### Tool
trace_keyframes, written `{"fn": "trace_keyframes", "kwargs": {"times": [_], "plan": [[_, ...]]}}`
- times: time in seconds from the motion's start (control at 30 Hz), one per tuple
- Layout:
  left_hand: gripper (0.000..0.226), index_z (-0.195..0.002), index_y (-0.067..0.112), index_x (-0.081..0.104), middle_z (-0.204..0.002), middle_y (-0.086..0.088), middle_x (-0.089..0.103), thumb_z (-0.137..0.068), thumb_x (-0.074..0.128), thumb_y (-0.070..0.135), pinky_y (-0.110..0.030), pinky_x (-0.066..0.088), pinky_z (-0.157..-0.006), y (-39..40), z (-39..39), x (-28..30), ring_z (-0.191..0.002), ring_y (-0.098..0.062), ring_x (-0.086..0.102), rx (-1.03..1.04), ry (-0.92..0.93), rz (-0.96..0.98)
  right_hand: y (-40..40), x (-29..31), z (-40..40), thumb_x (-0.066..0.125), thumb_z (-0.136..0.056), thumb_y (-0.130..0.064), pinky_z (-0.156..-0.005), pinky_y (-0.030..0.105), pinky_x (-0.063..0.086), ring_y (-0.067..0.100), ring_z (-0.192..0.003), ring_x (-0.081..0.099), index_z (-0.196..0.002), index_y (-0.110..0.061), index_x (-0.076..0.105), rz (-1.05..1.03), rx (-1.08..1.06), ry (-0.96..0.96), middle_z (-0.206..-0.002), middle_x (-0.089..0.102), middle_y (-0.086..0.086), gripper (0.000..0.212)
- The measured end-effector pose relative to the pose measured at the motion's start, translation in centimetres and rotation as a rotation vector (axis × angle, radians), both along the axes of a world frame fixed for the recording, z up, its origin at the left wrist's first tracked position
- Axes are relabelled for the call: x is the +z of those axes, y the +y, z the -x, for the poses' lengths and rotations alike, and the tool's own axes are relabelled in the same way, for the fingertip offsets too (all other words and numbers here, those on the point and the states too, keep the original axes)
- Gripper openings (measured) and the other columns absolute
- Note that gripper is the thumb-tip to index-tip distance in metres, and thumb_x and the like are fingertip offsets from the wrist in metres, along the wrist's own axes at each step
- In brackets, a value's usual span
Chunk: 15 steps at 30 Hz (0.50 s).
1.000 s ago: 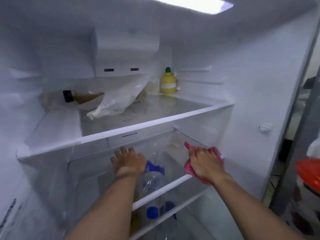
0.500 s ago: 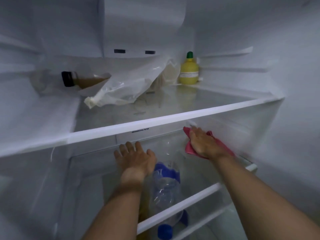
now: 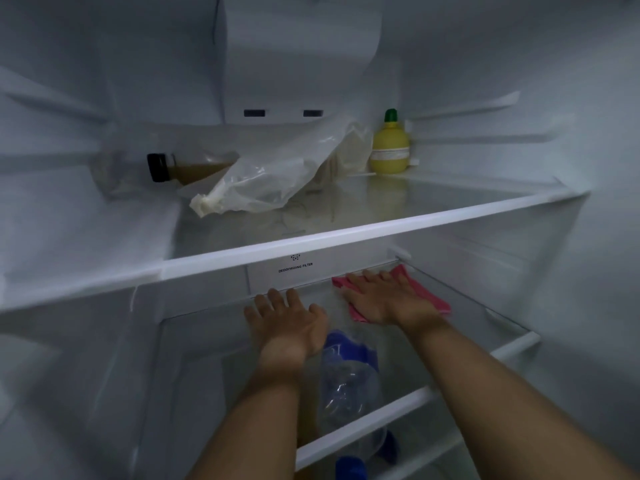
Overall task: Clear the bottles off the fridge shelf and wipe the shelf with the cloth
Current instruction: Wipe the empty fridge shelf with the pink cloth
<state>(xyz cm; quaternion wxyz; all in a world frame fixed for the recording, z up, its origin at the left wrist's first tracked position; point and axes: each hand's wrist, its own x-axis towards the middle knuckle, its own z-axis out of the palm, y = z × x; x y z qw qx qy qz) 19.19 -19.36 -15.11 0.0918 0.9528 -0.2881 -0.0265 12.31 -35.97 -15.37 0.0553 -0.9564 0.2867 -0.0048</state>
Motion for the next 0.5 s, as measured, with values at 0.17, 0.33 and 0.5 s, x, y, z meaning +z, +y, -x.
{"fn": "trace_keyframes", "kwargs": {"times": [0.17,0.33,0.5], "plan": [[0.065,-0.159,0.017,0.008,-0.167,-0.01,-0.002,-0.101,0.016,0.047,-0.051,-0.002,-0.124,0.8,-0.1,0.5,-0.154,-0.033,-0.003,-0.042,0.049,-0.005,1.9,-0.1,2.2,0.006,-0.097,-0.061,-0.12,0.055,-0.005,0.03,-0.152,0.004,-0.155,-0.042,0.006,-0.017,0.072,-0.022,-0.167,0.005,0.001,0.062],[0.053,-0.148,0.017,0.039,-0.159,-0.009,0.033,-0.1,0.03,0.036,-0.045,0.02,-0.121,2.8,-0.9,1.5,-0.147,-0.029,0.027,-0.07,0.031,0.084,2.5,-0.4,5.5,0.017,-0.095,-0.064,-0.117,0.065,0.001,0.036,-0.151,0.009,-0.156,-0.038,0.0,0.112,0.149,0.023,-0.166,0.01,0.006,0.068],[0.054,-0.153,0.026,0.029,-0.164,-0.006,0.019,-0.101,0.022,0.041,-0.054,0.006,-0.122,5.2,0.3,1.0,-0.151,-0.034,0.012,0.025,0.053,0.068,2.8,-0.2,8.1,0.014,-0.095,-0.064,-0.119,0.061,-0.001,0.034,-0.152,0.005,-0.156,-0.034,0.001,0.09,0.024,0.064,-0.167,0.005,0.005,0.069]]}}
